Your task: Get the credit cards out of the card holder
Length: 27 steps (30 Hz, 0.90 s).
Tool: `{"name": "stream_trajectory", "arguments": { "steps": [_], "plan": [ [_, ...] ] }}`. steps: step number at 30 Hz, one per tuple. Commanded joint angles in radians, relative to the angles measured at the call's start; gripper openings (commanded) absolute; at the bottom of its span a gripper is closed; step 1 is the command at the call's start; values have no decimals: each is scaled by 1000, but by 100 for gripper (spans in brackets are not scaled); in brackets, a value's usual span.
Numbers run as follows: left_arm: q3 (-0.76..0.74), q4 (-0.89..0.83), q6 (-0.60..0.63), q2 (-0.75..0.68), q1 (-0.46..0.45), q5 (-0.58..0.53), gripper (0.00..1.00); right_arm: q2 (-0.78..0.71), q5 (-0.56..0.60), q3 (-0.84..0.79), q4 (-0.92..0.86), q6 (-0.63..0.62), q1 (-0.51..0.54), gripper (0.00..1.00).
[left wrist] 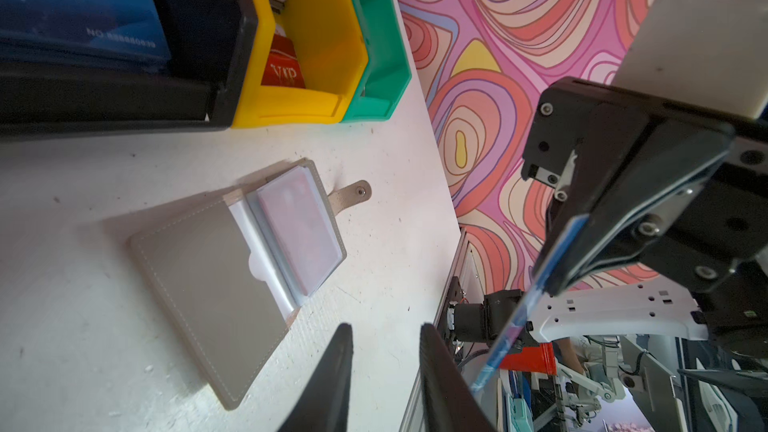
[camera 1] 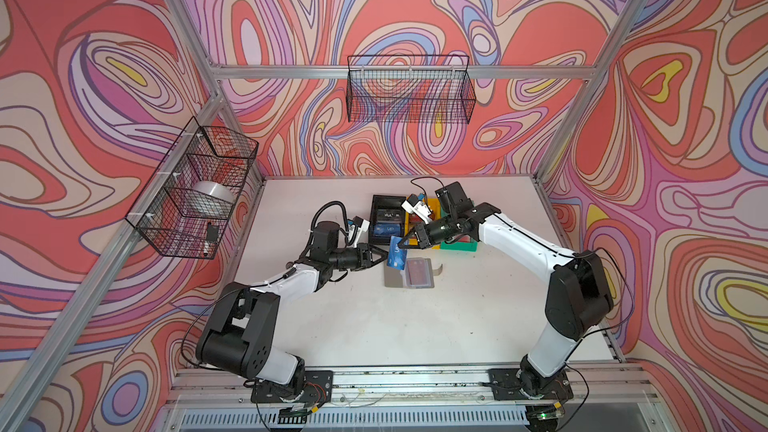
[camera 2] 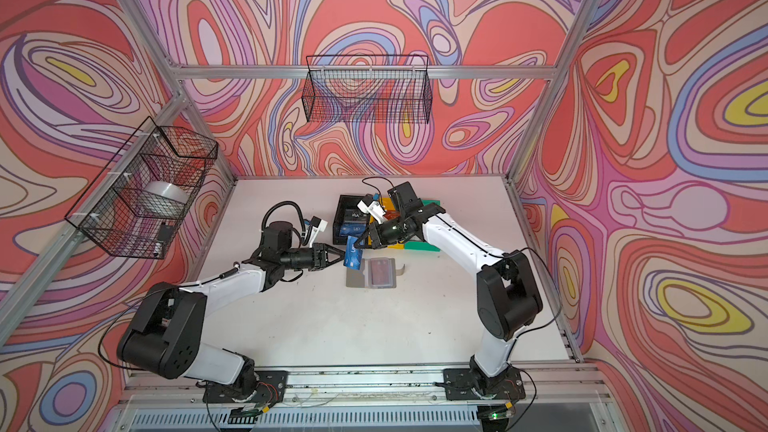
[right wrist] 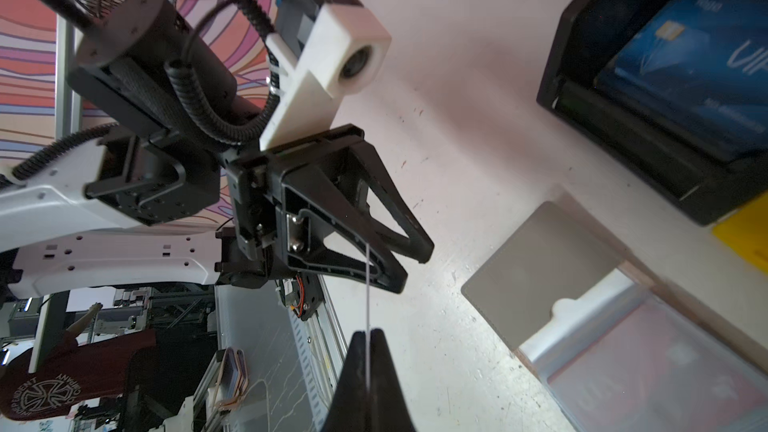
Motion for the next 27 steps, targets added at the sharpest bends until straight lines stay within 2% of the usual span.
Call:
{"name": "stream_trajectory", "arguments": {
  "steps": [1, 9, 16, 27],
  "plan": [
    [-61, 296, -112, -50, 2, -76, 32, -34, 35, 36, 75, 77, -4, 0],
    [-59, 353, -131, -69, 4, -75, 42, -8, 79, 60, 121, 128, -4, 0],
    [-77, 425, -154, -67, 4, -65, 43, -3, 73, 44, 148, 146, -4, 0],
    [-31, 347, -124, -60, 43, 18, 43, -77, -6, 13, 127, 143, -44, 0]
  ]
}}
